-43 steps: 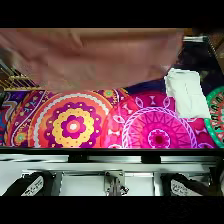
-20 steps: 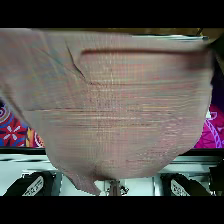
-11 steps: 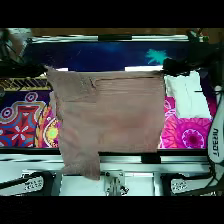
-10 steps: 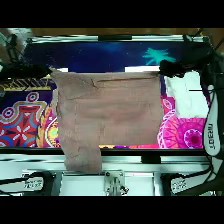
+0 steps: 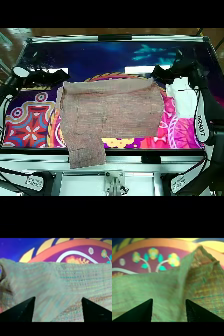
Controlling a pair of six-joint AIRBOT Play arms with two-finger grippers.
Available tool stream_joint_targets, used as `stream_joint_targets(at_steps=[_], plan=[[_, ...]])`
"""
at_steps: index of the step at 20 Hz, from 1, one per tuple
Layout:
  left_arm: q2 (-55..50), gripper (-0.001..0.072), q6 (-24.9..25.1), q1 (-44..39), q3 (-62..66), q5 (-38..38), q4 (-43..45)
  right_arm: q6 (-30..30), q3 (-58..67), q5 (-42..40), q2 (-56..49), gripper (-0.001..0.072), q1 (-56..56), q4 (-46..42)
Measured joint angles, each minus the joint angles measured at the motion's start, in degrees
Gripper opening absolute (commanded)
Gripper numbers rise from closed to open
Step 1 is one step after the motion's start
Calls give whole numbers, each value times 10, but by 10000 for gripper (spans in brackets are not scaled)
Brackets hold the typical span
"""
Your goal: Fold the shirts.
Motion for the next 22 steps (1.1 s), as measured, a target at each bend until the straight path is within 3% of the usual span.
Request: stream_joint_targets(at_steps=[2,3,4,5,7,8,9,11,16,22], plan=[[-1,670,-9,24,41,-65,5,-12,25,-49,14,522,-11,-22],[-1,622,-26,41,64,-110,17,-16,37,-81,26,522,-20,-42],[-1,509,-45,57,84,-157,32,-19,44,-120,37,521,-30,-68],[0,448,-64,76,98,-214,52,-22,49,-161,46,521,-40,-95],[8,452,-86,108,96,-320,92,-29,43,-237,68,521,-66,-129],[18,500,-90,122,76,-359,107,-34,28,-270,78,521,-77,-136],[35,609,-90,133,40,-385,118,-38,3,-293,90,523,-86,-136],[80,639,-85,150,-62,-396,130,-45,-63,-314,118,631,-103,-126],[174,638,-27,165,-327,-319,92,-75,-212,-315,156,631,-118,-69],[196,605,24,168,-460,-245,33,-90,-268,-308,163,630,-122,-49]])
